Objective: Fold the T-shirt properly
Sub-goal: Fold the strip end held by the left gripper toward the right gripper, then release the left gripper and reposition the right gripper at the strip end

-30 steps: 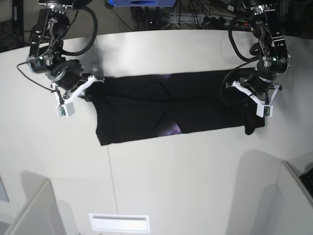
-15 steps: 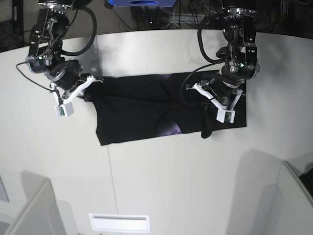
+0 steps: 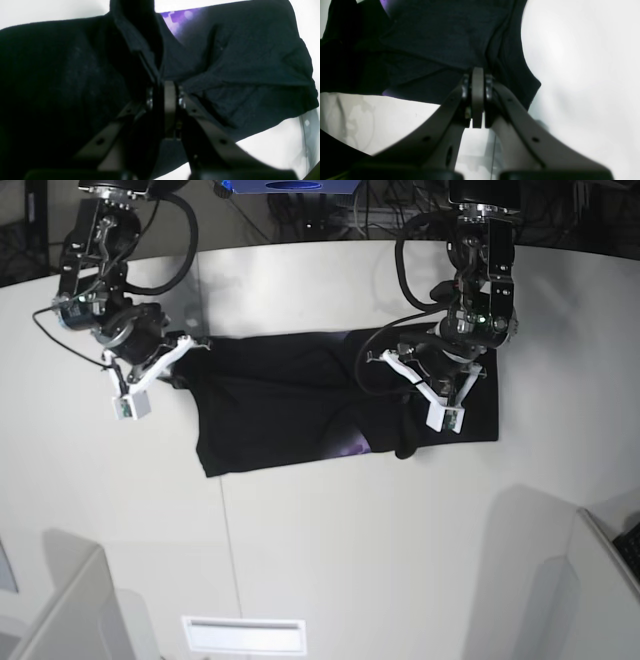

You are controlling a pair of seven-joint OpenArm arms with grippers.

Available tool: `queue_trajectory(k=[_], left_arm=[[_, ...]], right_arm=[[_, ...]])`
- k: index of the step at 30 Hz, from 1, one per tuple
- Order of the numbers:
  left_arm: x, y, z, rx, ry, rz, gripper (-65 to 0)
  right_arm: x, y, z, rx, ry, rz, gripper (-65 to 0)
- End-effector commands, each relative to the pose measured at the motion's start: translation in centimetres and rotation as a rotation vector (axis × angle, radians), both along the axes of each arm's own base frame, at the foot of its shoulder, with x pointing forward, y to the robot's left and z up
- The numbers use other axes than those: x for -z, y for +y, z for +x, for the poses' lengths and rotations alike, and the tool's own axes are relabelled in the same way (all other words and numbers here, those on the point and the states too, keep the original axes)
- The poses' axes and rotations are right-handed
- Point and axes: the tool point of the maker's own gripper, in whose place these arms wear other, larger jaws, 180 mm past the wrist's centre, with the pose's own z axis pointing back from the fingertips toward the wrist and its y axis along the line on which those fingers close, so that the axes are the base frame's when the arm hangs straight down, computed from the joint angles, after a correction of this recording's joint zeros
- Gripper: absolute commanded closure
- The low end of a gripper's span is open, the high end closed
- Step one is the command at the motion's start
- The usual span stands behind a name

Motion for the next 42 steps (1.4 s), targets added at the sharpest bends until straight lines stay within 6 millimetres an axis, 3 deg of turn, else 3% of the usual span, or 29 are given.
queue_trajectory(k=[1,12,13,18,21,23,26,30,32,33,35,37,38,39,40,42], left_arm=[[-1.2,-0.2,0.9,0.003,-0.047,-0.014,0.0],[-1.3,-0.2,1.0,0.000,-0.051,-0.015,0.0],[-1.3,-0.2,1.0,0.000,-0.051,-0.017,-2.1],[-1.4,-0.7,1.0,-0.001,-0.052,-0.032,-38.3],[-2.0,-2.3,1.6,0.013,-0.068,-0.065,-52.7],[-2.1,-4.7,1.6,0.071,-0.066,-0.084,-57.3],[-2.7,-8.7,1.3,0.190,-0.079,-0.100,-56.9],[-4.2,-9.7,1.1,0.219,-0.120,-0.108,-56.8],[-5.4,-8.6,1.3,0.194,-0.155,-0.101,-54.3],[-5.5,-7.1,1.0,0.164,-0.160,-0.084,-50.4],[-6.0,-2.9,0.8,0.079,-0.178,-0.034,-35.5],[-5.4,1.5,0.2,-0.021,-0.161,0.020,-16.8],[-5.2,4.7,-0.1,-0.090,-0.152,0.059,-4.3],[-4.9,7.4,-0.4,-0.156,-0.142,0.087,0.0],[-4.9,10.3,-1.0,-0.228,-0.135,0.115,0.0],[-4.9,15.3,-2.6,-0.353,-0.117,0.169,0.0]], right_arm=[[-1.3,-0.1,0.9,0.006,-0.051,0.008,0.0],[-1.3,-0.1,0.9,0.006,-0.051,0.008,0.0],[-1.3,-0.1,0.9,0.006,-0.051,0.008,0.0],[-1.3,-0.1,0.9,0.006,-0.051,0.008,0.0],[-1.3,0.0,0.9,0.004,-0.051,0.008,0.0],[-1.3,0.0,0.9,0.004,-0.053,0.008,0.0],[-1.4,-0.1,1.0,0.007,-0.056,0.008,0.0],[-2.2,-0.3,2.3,0.010,-0.087,0.003,0.0],[-3.0,-0.5,3.2,0.011,-0.114,-0.003,0.0],[-3.4,-0.6,3.7,0.012,-0.126,-0.005,0.0],[-3.7,-1.2,4.5,0.030,-0.130,0.000,0.0],[-3.3,-2.1,5.0,0.054,-0.084,0.007,0.0],[-2.6,-2.3,5.2,0.062,-0.035,0.023,-6.5],[-2.1,-2.6,5.5,0.070,0.006,0.037,-17.4],[-1.7,-3.2,5.7,0.088,0.042,0.053,-30.2],[-1.2,-4.2,5.9,0.118,0.081,0.074,-47.1]])
